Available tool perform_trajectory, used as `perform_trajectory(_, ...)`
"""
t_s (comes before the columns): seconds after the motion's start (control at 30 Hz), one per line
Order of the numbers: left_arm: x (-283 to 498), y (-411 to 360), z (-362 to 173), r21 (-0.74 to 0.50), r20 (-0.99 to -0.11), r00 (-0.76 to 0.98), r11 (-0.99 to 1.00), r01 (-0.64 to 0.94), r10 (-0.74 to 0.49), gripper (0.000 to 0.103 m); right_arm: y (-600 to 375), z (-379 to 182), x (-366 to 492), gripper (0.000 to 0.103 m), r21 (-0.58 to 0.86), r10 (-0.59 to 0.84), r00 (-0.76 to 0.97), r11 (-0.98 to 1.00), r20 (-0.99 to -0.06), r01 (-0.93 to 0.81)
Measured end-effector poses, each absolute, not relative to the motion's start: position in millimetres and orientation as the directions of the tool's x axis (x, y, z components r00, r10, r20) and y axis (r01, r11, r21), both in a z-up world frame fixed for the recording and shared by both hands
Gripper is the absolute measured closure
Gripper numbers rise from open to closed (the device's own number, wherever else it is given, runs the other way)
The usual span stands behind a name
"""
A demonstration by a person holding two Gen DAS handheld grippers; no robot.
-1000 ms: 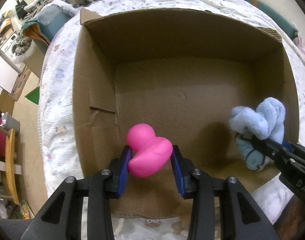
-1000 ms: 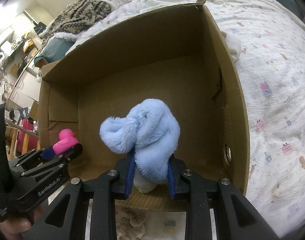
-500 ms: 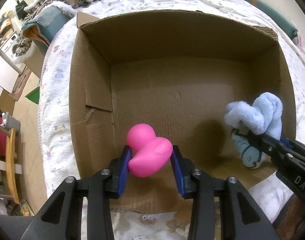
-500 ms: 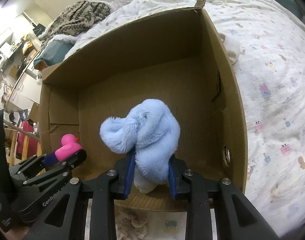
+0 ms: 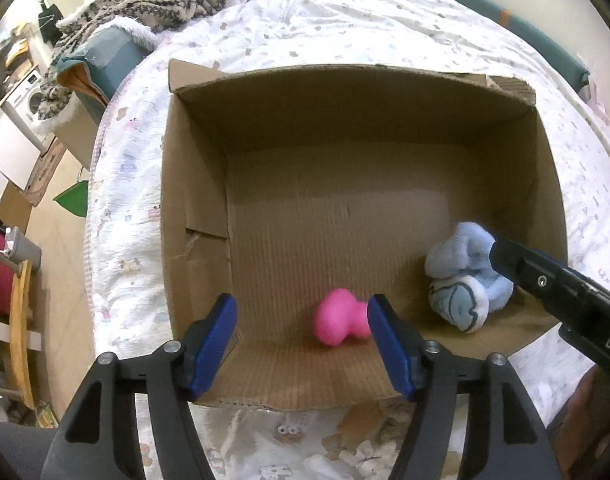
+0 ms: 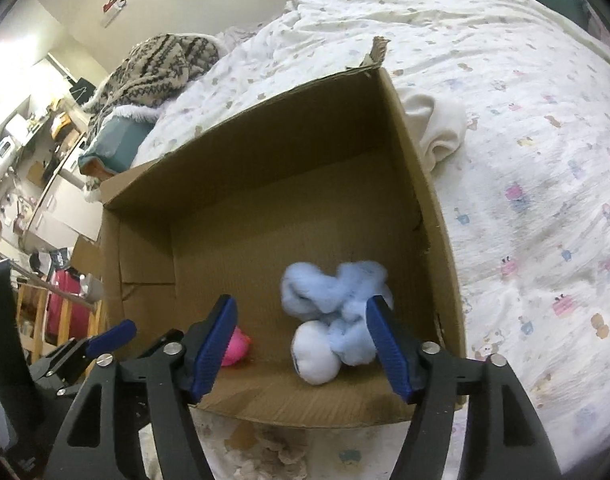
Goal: Organize soft objects
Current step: 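Withdraw both tools from the box back toward the remaining items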
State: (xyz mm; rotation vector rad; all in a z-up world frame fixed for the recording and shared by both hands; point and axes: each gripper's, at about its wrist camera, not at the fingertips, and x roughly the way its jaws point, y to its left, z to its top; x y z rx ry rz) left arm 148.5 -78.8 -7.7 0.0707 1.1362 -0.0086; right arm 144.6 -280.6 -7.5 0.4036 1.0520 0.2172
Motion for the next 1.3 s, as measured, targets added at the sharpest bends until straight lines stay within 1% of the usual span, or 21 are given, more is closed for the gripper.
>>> perform_trajectory(0.1,145.7,-80.4,-4.4,0.053,-0.908,0.418,0.998,0.034,0.034,0.038,-285.5,-7.2,144.6,0.029,0.443,0.376,0.479,0.896,-0.793,0.031)
perform_trajectory(0.4,131.0,-63.0,3.9,0.029,-0.901,0.434,1.000,0.007,0.023,0.038,-286.3,-8.7,134.5,0.029,0.439,0.373,0.462,0.898,-0.805,0.039)
perform_trajectory(0.9,81.2,-34.3,14.8,-0.006,-0.887,0.461,1.000,-0.026,0.006,0.038,-283.1,6.2,93.3,0.029,0.393,0.343,0.486,0.919,-0.803,0.001)
perform_trajectory(1.3,42.3,-7.7,11.2,-0.072,-0.894,0.447,0.994,-0.082,-0.028,0.038,-287.9,-7.4,59.3,0.029,0.395,0.335,0.434,0.917,-0.837,0.055)
